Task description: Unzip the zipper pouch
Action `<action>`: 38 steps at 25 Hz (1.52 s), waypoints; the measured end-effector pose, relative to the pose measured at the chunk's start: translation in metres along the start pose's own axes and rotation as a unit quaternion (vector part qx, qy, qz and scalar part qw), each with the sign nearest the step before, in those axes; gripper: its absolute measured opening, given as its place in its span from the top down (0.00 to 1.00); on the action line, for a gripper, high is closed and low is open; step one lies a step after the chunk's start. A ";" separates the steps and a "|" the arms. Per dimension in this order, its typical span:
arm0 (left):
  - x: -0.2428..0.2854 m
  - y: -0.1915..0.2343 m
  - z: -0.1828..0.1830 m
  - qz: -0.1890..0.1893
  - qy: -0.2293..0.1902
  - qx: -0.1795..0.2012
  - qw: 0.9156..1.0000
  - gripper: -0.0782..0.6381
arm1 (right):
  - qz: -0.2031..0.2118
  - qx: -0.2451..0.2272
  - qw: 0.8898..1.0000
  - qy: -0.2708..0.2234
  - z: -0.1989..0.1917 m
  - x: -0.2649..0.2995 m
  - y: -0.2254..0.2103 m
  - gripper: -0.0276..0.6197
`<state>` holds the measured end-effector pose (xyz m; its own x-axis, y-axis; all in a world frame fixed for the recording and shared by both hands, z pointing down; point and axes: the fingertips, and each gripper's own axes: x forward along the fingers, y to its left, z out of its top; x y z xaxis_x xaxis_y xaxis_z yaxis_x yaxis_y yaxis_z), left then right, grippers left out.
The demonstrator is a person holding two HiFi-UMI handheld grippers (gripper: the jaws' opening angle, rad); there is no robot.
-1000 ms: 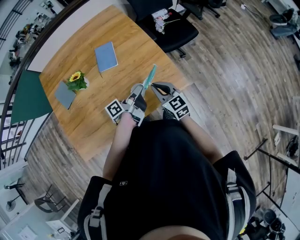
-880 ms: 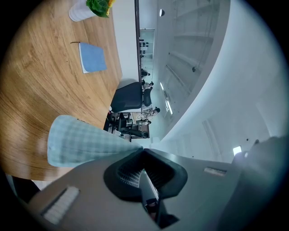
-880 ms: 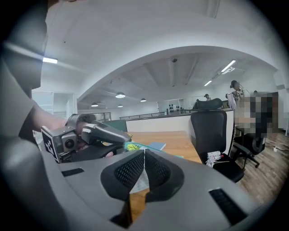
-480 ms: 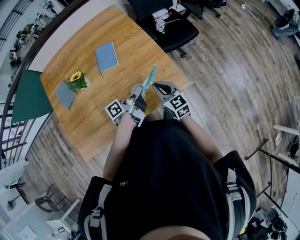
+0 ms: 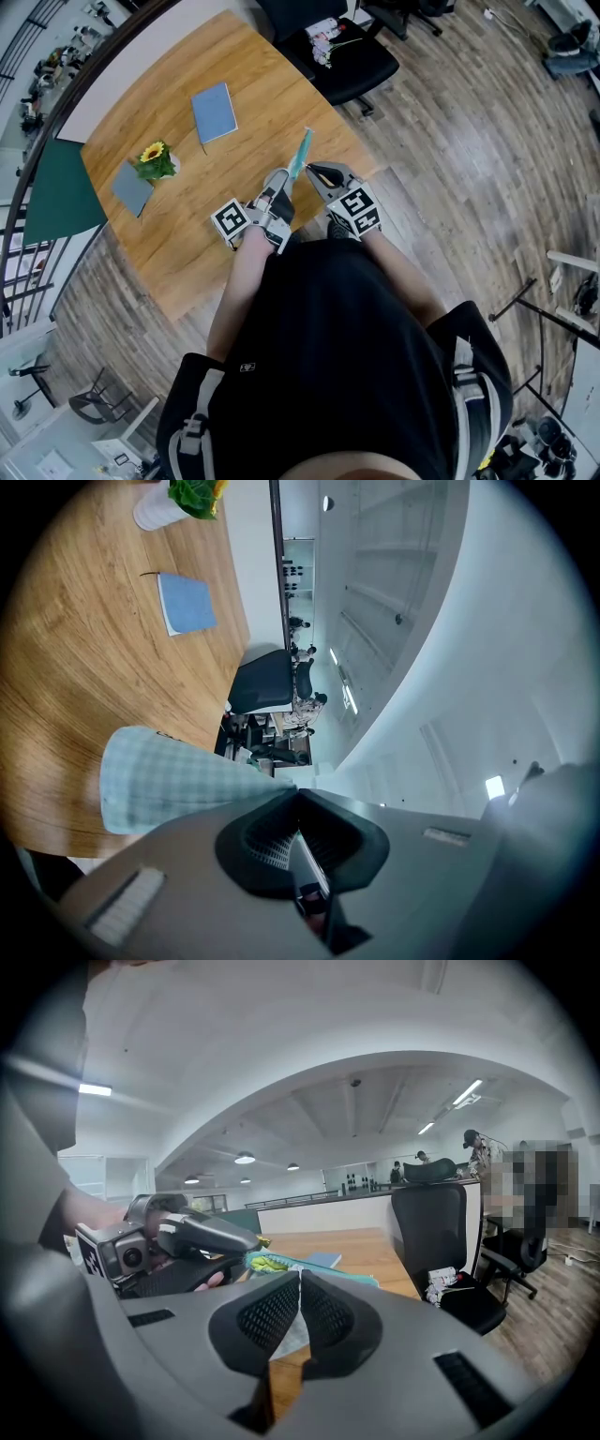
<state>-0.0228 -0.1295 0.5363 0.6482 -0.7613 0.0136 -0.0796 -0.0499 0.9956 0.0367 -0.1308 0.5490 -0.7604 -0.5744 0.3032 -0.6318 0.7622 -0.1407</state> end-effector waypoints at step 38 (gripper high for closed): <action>-0.008 0.002 0.023 0.007 0.041 0.002 0.999 0.89 | -0.050 0.079 0.996 0.009 -0.006 0.029 -0.017 0.95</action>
<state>-0.0452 -0.1381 0.5361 0.7068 -0.7066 0.0356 -0.0915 -0.0415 0.9949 0.0262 -0.1583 0.5658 -0.6903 -0.6387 0.3399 -0.7213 0.6443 -0.2542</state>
